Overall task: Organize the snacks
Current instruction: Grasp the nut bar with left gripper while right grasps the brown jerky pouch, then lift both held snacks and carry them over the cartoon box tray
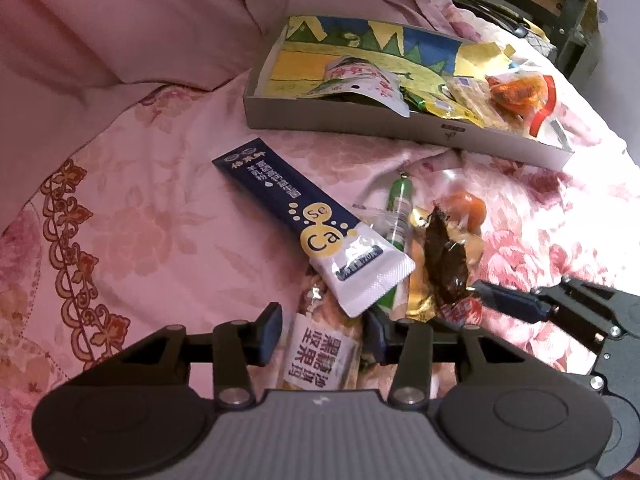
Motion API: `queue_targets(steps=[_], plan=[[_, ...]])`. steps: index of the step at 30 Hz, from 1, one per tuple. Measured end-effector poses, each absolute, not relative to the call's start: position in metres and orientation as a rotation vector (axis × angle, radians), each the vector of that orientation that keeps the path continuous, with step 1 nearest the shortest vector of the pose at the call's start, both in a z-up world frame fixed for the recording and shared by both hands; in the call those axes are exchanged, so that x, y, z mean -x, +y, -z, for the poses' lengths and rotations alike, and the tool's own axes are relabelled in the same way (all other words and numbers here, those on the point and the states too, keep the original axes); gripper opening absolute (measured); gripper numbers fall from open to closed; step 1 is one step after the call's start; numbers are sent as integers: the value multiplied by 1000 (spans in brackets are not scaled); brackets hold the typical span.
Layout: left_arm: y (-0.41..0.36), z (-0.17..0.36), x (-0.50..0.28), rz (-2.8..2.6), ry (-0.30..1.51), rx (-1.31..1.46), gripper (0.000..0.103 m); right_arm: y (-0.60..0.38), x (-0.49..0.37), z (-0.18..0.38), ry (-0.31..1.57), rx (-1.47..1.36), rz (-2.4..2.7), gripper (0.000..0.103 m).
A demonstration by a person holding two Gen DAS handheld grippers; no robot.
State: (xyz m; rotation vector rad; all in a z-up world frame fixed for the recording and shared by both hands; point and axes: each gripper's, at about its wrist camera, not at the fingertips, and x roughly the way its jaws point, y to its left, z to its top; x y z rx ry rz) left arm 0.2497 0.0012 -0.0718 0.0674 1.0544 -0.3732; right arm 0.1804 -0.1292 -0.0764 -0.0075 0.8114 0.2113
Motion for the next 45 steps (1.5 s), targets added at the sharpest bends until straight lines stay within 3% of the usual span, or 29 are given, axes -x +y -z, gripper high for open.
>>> queue_targets(steps=[7,10,17,19,22,29,31,45], plan=[[7,74,-255,375,1071,-19,45,-131,-184,77,805,-31,-200,39],[4,73,-252,367,1074,-48,45,-123,-180,75,796,31,-194,31],[7,71,-244,365,1115,33,43,-103,-162,71,771,275,-200,29],[7,72,-240,374,1129,58,42,-100,-156,70,758,336,-194,19],[9,71,-234,383,1150,111,41,-100,-148,65,736,404,-175,13],[11,67,-224,395,1157,183,41,-107,-137,66,734,466,-150,12],[11,63,-219,397,1137,193,41,-104,-131,65,707,518,-133,6],[8,33,-208,407,925,196,41,-108,-117,51,537,746,-84,6]])
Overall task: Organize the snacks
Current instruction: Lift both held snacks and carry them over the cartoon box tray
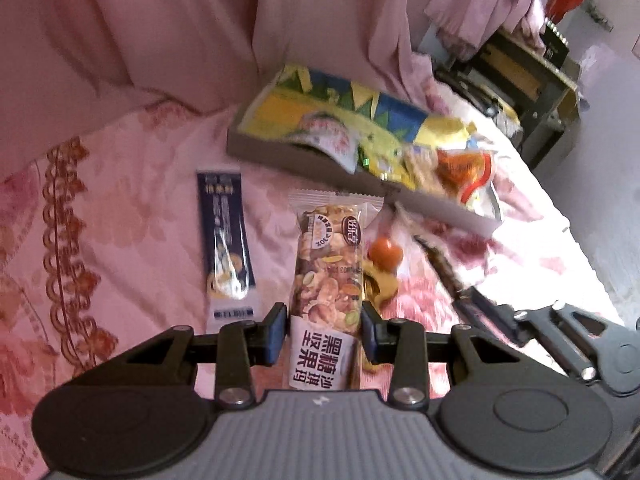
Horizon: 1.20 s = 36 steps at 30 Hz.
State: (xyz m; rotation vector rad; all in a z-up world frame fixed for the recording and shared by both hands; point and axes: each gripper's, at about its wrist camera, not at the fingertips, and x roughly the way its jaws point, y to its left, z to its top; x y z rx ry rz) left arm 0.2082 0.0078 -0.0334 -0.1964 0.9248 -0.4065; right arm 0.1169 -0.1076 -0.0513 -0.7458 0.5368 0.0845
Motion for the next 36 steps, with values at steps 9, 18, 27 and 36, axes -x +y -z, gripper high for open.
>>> queue_targets(steps=[9,18,27,36], plan=[[-3,3,-261,295,656,350,42,-131,-153,29,378,745,-24,6],[-26,12,-344,306,579,445,42,-159,-216,32,267,723,50,6],[-33,49,-381,315,640,418,42,-166,-271,47,361,659,41,6],[-30,65,-391,347,687,436,41,-164,-282,61,445,665,45,7]])
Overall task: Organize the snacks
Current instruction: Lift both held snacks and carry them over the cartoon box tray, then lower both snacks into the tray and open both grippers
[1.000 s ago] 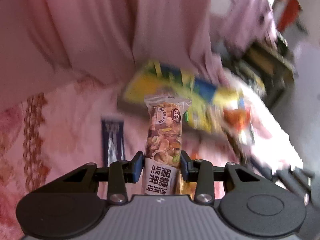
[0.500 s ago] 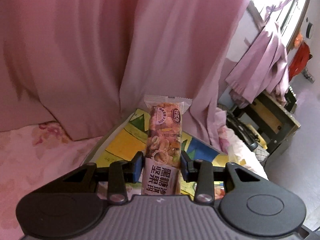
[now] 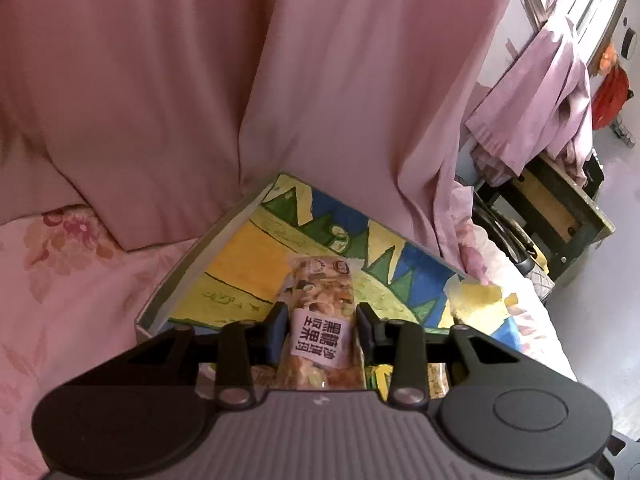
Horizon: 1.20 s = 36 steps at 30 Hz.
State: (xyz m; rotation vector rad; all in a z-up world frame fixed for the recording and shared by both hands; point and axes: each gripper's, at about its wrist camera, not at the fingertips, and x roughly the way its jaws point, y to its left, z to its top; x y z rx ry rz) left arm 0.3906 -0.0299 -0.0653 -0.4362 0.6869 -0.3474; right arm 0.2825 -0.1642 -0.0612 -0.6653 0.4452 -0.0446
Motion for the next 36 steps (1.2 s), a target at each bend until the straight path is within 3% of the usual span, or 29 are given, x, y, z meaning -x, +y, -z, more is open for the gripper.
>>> queue_targets(steps=[5,11,14,17,20,22,24,31,36], plan=[[-32,62,-389,344,689,407,41,-164,-285,67,477,662,40,8],[-36,59,-387,331,700,387,45,-168,-289,65,503,611,39,18],[-36,56,-384,324,703,381,59,-170,-288,60,496,584,46,23],[-35,49,-377,296,700,365,80,-173,-284,49,485,531,54,34],[-33,37,-368,271,679,348,86,-178,-276,34,463,477,64,45],[-29,27,-362,267,669,353,92,-182,-268,23,440,431,70,60],[-25,15,-351,258,642,358,99,-186,-259,12,415,388,76,67],[-18,-24,-298,219,527,241,102,-198,-214,-28,300,241,75,90],[-6,-44,-253,188,459,219,103,-199,-174,-49,225,195,62,98]])
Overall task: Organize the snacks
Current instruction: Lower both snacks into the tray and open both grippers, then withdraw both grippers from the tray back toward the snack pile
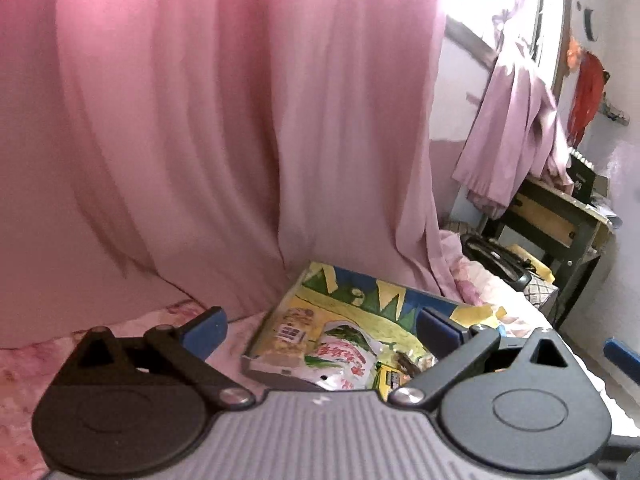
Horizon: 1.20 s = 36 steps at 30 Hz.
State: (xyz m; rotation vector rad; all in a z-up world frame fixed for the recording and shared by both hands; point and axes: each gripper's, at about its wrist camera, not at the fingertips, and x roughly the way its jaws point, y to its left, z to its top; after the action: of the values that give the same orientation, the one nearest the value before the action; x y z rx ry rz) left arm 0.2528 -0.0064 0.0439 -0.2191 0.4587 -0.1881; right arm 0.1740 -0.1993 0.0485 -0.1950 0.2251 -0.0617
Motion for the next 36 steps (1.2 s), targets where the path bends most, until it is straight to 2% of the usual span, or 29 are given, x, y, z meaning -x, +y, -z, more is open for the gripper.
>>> queue_targets(steps=[4,16,25,36], plan=[[1,-48,-213,152,404,156,103,-197,-143,-57,197,168,34,102],[0,-39,-127,64,357,26,103,-193,-69,-61,217,123,20,102],[5,-16,-98,14,512,-30,103,-187,-50,-48,336,86,16,102],[19,11,-115,-70,734,-8,103,-170,-60,-17,526,116,-17,102]])
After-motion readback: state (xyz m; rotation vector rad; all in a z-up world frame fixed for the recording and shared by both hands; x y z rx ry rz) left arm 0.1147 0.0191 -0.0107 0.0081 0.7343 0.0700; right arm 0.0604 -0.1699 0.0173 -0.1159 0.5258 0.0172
